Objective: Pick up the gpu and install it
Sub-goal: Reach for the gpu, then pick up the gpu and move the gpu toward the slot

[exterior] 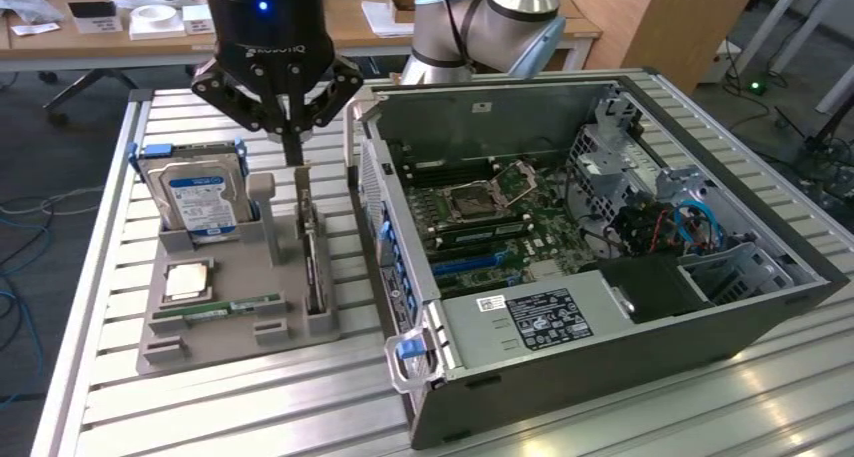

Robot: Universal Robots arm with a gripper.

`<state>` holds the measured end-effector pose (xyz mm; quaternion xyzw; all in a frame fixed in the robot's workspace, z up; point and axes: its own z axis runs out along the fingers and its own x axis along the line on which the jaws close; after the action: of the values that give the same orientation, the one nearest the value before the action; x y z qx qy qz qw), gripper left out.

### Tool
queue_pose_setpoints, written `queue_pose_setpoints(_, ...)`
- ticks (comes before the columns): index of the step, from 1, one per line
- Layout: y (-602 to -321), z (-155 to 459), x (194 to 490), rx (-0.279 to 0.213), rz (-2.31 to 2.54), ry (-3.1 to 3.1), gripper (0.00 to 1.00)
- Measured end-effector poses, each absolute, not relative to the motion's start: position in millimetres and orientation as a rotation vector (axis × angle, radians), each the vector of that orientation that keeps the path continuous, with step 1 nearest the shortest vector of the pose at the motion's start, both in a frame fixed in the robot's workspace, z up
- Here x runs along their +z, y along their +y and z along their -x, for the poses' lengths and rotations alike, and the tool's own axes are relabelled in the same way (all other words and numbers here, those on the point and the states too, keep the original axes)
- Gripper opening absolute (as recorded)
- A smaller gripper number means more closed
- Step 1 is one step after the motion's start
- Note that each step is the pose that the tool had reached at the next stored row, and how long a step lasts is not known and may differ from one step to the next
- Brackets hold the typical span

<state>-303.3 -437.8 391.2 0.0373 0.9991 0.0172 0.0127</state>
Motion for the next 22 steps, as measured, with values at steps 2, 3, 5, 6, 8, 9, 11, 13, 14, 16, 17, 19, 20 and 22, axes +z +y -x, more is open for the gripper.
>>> queue_pose_setpoints(2, -441.1, 303.4, 391.1, 0.050, -0.116, 3.114, 0.10)
queue_pose_setpoints(3, -442.7, 303.4, 391.1, 0.049, -0.116, 3.114, 0.10)
queue_pose_setpoints(5, -445.2, 303.4, 391.2, 0.045, -0.116, 3.114, 0.10)
queue_pose_setpoints(6, -446.1, 303.4, 391.2, 0.043, -0.116, 3.114, 0.10)
queue_pose_setpoints(8, -446.7, 303.5, 391.2, 0.041, -0.116, 3.113, 0.10)
queue_pose_setpoints(9, -446.7, 304.2, 391.1, 0.041, -0.117, 3.113, 0.10)
queue_pose_setpoints(11, -446.8, 308.0, 390.8, 0.041, -0.116, 3.113, 0.10)
queue_pose_setpoints(13, -446.8, 309.7, 390.6, 0.041, -0.116, 3.113, 0.10)
queue_pose_setpoints(14, -446.8, 309.7, 390.6, 0.041, -0.116, 3.113, 0.10)
queue_pose_setpoints(16, -446.8, 309.7, 390.6, 0.041, -0.116, 3.113, 0.10)
queue_pose_setpoints(17, -446.8, 309.7, 390.6, 0.041, -0.116, 3.114, 0.10)
queue_pose_setpoints(19, -446.8, 309.8, 390.6, 0.041, -0.116, 3.114, 0.10)
queue_pose_setpoints(20, -446.8, 309.8, 390.6, 0.041, -0.116, 3.114, 0.10)
queue_pose_setpoints(22, -446.8, 309.8, 390.6, 0.041, -0.116, 3.113, 0.10)
